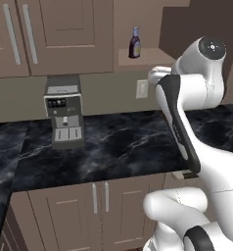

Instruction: Move the shaker and condiment bottle from the cabinet to the dining counter.

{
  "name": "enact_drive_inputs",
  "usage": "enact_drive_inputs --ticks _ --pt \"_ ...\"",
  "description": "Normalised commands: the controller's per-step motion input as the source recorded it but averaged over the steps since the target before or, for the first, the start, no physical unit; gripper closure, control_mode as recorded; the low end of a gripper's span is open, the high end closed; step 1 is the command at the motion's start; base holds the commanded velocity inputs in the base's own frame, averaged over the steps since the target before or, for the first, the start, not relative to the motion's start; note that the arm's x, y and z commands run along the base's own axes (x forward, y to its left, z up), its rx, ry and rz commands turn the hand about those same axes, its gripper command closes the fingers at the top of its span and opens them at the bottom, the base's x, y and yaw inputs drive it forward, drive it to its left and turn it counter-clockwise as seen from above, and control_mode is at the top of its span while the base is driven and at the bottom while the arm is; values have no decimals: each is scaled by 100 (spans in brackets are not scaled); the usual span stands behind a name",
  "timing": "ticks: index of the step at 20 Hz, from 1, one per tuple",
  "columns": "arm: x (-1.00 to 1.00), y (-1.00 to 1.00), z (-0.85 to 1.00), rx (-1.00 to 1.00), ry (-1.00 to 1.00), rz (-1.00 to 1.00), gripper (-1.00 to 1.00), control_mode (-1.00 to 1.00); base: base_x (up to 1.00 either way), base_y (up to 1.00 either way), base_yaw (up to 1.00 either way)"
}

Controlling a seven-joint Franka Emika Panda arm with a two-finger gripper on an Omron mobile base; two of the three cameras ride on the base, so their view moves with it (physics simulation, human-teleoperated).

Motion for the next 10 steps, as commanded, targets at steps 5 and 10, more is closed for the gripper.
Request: enact_drive_inputs --ticks 5,10 --pt "0 0 0 0 0 0 100 100 -68 7 30" --pt "0 0 0 0 0 0 100 100 -23 0 95"
